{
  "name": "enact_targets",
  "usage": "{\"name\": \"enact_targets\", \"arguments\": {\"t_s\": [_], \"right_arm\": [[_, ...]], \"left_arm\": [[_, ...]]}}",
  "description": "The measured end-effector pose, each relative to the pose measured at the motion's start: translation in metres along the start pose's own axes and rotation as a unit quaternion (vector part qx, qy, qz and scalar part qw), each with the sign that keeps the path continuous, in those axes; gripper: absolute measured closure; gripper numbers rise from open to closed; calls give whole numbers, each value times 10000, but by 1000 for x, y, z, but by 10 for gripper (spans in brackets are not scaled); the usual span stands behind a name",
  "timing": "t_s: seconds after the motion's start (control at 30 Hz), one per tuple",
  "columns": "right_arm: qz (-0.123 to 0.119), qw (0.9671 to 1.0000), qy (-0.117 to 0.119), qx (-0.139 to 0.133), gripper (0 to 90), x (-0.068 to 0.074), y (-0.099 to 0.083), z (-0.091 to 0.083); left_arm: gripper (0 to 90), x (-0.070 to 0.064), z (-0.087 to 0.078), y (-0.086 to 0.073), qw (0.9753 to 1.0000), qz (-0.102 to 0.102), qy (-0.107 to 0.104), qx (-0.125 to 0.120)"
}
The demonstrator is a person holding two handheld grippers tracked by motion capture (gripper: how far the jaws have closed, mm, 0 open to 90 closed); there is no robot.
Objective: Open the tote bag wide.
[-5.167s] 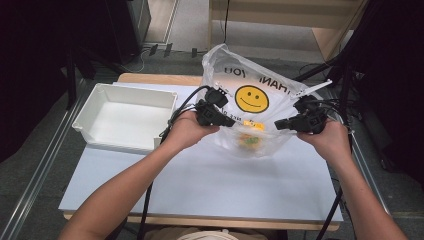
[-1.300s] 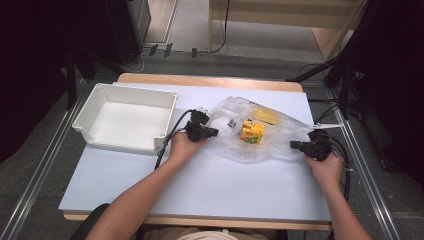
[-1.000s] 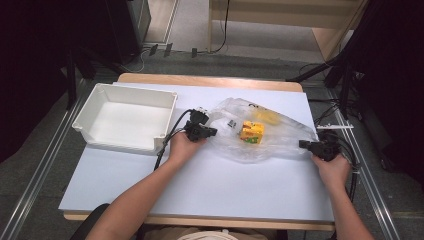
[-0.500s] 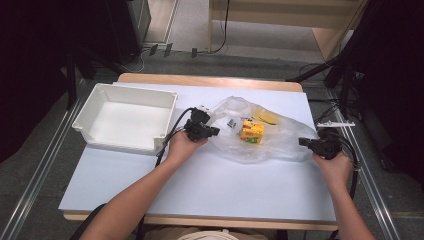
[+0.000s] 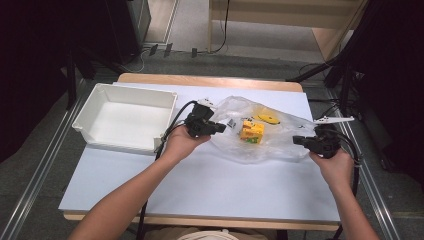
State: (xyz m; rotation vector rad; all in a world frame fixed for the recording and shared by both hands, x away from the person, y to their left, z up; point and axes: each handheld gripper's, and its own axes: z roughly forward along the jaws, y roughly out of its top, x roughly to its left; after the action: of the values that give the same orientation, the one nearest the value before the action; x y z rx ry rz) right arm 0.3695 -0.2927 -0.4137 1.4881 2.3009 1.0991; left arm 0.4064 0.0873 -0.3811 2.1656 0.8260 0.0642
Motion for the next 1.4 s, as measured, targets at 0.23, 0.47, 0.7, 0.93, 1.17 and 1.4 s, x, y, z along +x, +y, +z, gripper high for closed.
{"name": "enact_targets", "arguments": {"t_s": [0.23, 0.47, 0.7, 0.93, 1.17, 1.4], "right_arm": [[-151, 9998, 124, 73, 900, 15, 15, -7], [-321, 9990, 305, 82, 900, 30, 31, -1], [-396, 9984, 396, 61, 900, 37, 41, 9], [-428, 9983, 398, 74, 900, 33, 45, 15], [-294, 9989, 341, 87, 900, 23, 41, 24], [-181, 9993, 271, 162, 900, 16, 39, 33]], "left_arm": [[900, -21, -7, 27, 9994, 241, -245, -14], [900, -27, -13, 63, 9984, 474, -299, -96], [900, -3, 3, 82, 9993, 347, -44, -137], [900, 17, 26, 78, 9998, 196, 72, 11], [900, 26, 45, 70, 9996, 197, 164, 78], [900, 41, 58, 62, 9996, 85, 237, 109]]}}
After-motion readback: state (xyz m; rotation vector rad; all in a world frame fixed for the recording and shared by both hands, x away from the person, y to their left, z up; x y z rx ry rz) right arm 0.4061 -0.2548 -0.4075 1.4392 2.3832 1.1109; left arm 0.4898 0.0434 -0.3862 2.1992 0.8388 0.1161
